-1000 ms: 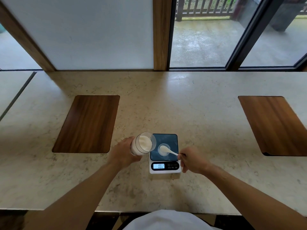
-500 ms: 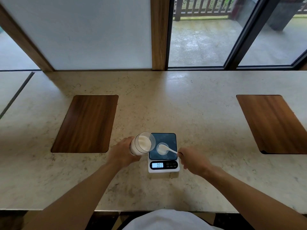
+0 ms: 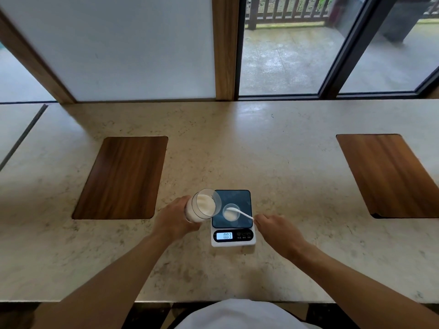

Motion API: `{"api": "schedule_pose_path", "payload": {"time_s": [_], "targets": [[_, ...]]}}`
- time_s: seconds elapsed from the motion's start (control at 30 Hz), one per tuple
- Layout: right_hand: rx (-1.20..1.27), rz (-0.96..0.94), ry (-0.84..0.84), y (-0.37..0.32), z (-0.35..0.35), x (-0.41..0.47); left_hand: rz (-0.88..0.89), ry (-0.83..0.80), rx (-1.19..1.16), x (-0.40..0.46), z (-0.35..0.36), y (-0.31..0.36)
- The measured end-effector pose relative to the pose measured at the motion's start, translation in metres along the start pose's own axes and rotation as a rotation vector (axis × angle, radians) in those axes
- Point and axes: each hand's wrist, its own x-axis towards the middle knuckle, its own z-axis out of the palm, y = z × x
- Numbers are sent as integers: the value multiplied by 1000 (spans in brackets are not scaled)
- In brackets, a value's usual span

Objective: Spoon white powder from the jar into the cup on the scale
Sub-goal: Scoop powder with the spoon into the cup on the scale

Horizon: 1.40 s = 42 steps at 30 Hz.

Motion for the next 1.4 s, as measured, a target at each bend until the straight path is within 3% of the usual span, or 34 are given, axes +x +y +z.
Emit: {"api": "schedule_pose_path", "payload": {"time_s": [0.23, 0.4, 0.6, 0.8, 1.1, 1.4], "targets": [[63, 26, 57, 4, 0, -1, 6, -5, 3, 1, 1, 0], [236, 48, 229, 1, -10, -1, 14, 0, 9, 1, 1, 0], [307, -116, 357, -9, -32, 7, 4, -16, 35, 1, 2, 3], [200, -272, 260, -25, -42, 19, 6, -10, 19, 2, 4, 5], [-18, -219, 114, -36, -39, 44, 42, -11, 44, 3, 6, 8], [-14, -144, 22, -45, -44, 51, 41, -29, 106, 10, 3, 9]]}}
